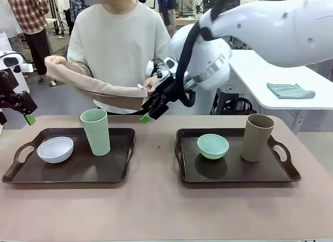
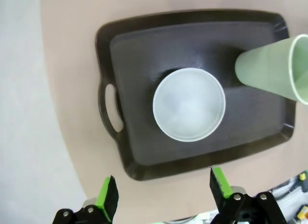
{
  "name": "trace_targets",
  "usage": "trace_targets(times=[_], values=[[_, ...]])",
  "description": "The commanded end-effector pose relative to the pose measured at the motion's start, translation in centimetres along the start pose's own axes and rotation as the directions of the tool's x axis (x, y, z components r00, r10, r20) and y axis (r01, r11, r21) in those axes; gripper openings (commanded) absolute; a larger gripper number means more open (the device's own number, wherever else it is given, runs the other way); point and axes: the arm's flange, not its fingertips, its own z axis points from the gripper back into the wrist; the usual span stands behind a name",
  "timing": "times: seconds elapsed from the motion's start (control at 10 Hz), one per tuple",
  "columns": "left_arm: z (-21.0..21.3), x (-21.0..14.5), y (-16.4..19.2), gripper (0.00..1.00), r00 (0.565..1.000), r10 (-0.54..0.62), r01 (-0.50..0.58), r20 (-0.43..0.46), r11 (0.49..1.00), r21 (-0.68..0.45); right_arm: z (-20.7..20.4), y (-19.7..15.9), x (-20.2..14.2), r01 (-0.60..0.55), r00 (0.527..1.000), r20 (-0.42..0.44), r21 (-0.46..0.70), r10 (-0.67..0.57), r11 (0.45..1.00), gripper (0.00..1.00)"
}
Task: Set up a tray with a mat and arrange the tableware.
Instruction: Pick up the Picnic Bowl and Reusable plastic cup from the Handle tray in front of the human's position and hold them in the air.
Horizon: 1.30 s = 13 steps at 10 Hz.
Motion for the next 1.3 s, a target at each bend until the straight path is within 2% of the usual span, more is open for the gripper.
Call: trace_targets(times=[0.0, 0.3, 0.4, 0.5, 0.6, 0.9, 1.0, 1.1, 1.2], values=[[-1.3, 0.6, 0.4, 1.0, 0.999, -0.033, 0.033, 0.019, 0.999, -0.026, -2.7, -1.8, 2.5, 0.027, 0.998, -0.051, 0.061, -0.024, 0.998, 1.0], [-2.7, 1.6, 0.1, 1.0, 1.0, -0.009, 0.009, 0.019, 0.999, -0.035, -6.3, -1.9, 3.9, 0.031, 0.997, -0.073, 0.101, -0.023, 0.994, 1.0], [-2.6, 1.8, -0.3, 1.0, 1.0, 0.008, -0.007, 0.024, 0.999, -0.045, -5.6, -2.0, 3.6, 0.056, 0.995, -0.083, 0.07, -0.05, 0.996, 1.0], [-2.5, 1.2, 0.3, 1.0, 1.0, -0.01, 0.01, -0.002, 1.0, -0.01, -3.2, -1.0, 3.3, 0.137, 0.981, -0.139, 0.021, -0.133, 0.99, 1.0], [-2.5, 1.2, 0.3, 1.0, 1.0, -0.01, 0.01, -0.002, 1.0, -0.01, -6.6, -1.0, 3.5, 0.022, 0.998, -0.062, 0.084, -0.017, 0.996, 1.0], [-2.5, 1.2, 0.3, 1.0, 1.0, -0.01, 0.01, -0.002, 1.0, -0.01, -5.8, -1.4, 3.6, 0.055, 0.996, -0.076, 0.071, -0.049, 0.996, 1.0], [-2.7, 1.4, 0.2, 1.0, 1.0, -0.007, 0.007, 0.0, 1.0, -0.018, -6.6, -1.4, 2.5, -0.04, 0.999, 0.02, 0.161, 0.037, 0.986, 1.0], [-3.4, 1.7, 0.0, 1.0, 1.0, -0.02, 0.02, -0.003, 1.0, -0.004, -7.6, -1.7, 1.9, -0.086, 0.994, 0.085, 0.196, 0.071, 0.977, 1.0], [-3.8, 1.8, 0.0, 1.0, 0.999, -0.037, 0.037, -0.003, 0.999, 0.005, -7.9, -1.8, 1.7, -0.123, 0.988, 0.113, 0.19, 0.103, 0.974, 1.0]])
